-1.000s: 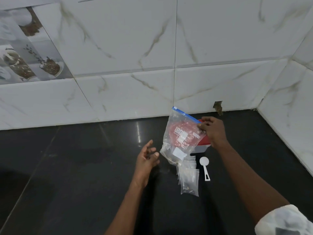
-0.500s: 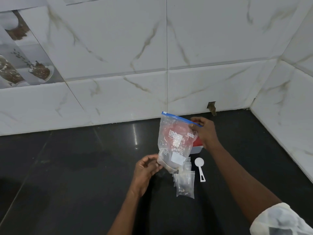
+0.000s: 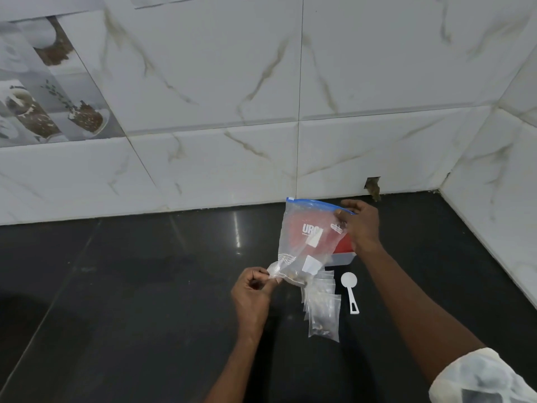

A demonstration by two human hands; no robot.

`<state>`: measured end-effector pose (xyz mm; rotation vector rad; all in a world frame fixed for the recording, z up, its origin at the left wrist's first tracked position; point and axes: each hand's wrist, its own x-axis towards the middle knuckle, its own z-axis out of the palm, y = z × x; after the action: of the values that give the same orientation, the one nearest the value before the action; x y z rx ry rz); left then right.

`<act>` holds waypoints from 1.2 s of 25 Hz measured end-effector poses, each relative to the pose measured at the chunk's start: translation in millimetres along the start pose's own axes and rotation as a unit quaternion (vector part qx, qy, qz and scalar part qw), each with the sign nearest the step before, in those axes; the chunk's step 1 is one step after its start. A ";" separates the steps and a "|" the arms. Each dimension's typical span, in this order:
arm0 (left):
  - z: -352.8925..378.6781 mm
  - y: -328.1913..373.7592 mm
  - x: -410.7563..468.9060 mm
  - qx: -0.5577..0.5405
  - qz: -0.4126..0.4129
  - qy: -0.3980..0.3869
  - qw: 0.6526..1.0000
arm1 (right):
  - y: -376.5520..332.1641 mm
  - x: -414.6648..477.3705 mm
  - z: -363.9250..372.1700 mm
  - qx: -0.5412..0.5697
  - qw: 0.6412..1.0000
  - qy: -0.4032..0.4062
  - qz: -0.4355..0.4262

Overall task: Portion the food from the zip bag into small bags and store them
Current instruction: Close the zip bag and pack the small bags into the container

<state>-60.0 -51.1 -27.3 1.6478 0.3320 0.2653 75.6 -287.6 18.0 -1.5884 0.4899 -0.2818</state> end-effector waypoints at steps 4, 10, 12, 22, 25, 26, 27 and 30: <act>-1.8 -4.1 1.0 -0.004 -0.020 -0.076 0.997 | -5.1 -10.9 2.1 -0.009 0.997 -0.080 -0.005; 8.5 1.6 -2.3 -0.103 -0.027 -0.079 0.991 | -3.8 -76.1 -2.2 -0.209 0.959 0.057 -0.183; 10.6 2.2 -5.5 -0.116 -0.041 -0.075 0.990 | 17.1 -117.2 -10.4 -0.187 0.965 0.080 -0.167; 4.3 -0.5 -6.7 -0.022 -0.088 -0.136 0.987 | 72.6 -133.9 -24.1 0.150 0.969 -0.029 0.195; 3.8 -3.4 -0.8 0.059 -0.040 -0.103 0.992 | 64.6 -126.0 -24.0 0.117 0.976 -0.053 0.178; 3.9 -4.4 -1.1 0.073 -0.032 -0.085 0.993 | 64.2 -123.7 -23.1 0.122 0.976 -0.045 0.175; 3.6 -5.9 -2.5 0.073 -0.030 -0.063 0.995 | 63.9 -121.9 -22.7 0.136 0.974 -0.031 0.178; 5.9 -8.9 -10.2 0.052 -0.022 0.015 0.998 | 59.7 -123.1 -23.8 0.171 0.963 -0.020 0.208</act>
<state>-67.9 -59.6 -36.5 1.7375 0.4099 0.2429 -51.4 -251.7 -25.2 -1.1217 0.6894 -0.0111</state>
